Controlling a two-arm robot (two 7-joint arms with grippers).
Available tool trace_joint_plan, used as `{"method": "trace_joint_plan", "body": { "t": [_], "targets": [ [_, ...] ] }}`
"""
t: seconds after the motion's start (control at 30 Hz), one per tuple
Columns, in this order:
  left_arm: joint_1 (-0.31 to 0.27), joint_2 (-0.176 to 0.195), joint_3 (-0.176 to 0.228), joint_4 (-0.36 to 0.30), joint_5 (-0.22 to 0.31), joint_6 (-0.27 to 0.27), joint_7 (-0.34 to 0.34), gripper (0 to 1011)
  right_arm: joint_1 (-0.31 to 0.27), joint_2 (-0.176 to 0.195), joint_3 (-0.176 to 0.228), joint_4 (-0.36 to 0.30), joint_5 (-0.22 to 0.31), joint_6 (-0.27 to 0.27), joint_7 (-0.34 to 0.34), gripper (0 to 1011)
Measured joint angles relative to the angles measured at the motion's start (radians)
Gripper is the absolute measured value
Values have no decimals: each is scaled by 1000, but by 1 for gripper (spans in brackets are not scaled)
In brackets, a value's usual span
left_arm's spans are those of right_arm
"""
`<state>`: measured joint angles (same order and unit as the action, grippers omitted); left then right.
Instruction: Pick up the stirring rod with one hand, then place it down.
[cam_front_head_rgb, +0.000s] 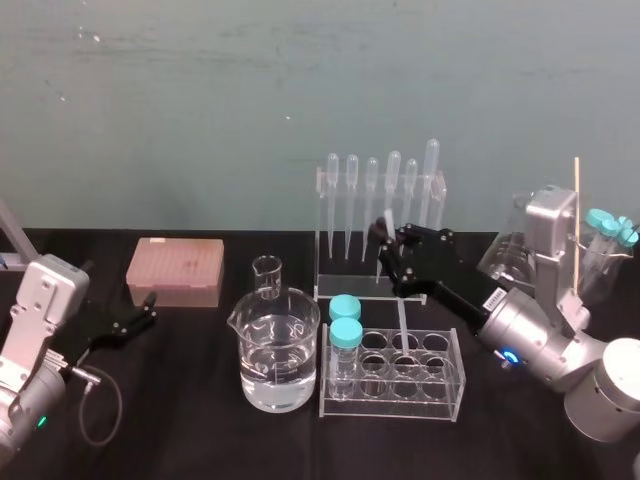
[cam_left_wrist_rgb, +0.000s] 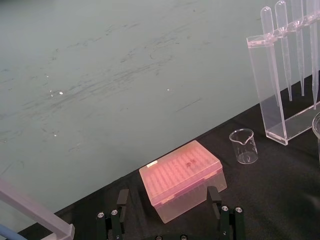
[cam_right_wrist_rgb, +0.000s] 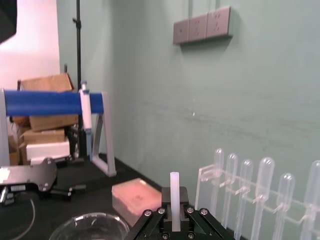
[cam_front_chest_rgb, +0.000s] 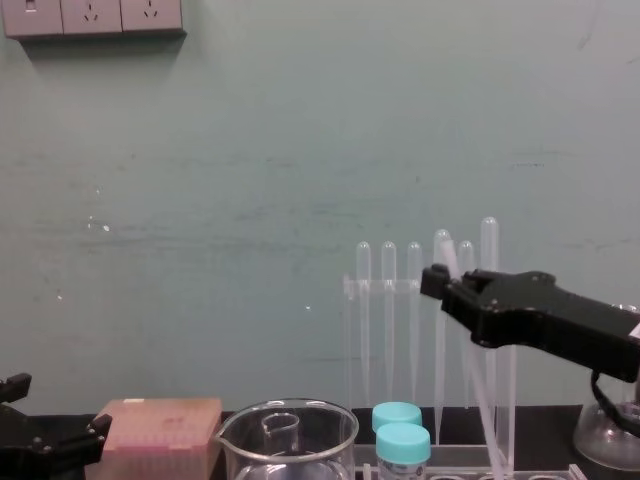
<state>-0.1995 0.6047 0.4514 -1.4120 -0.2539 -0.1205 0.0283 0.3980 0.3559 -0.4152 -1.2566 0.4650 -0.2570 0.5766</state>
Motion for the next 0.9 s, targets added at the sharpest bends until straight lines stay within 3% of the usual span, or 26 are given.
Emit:
{"method": "trace_joint_plan", "body": {
  "t": [0.33, 0.57, 0.9],
  "targets": [
    [0, 0, 0, 0, 0, 0, 0, 1000, -46, -9, 68, -80, 40, -33, -2, 78],
    [0, 0, 0, 0, 0, 0, 0, 1000, -36, 2, 108, -148, 83, -7, 2, 78],
    [0, 0, 0, 0, 0, 0, 0, 1000, -19, 24, 121, -179, 104, 14, 13, 78]
  ]
}}
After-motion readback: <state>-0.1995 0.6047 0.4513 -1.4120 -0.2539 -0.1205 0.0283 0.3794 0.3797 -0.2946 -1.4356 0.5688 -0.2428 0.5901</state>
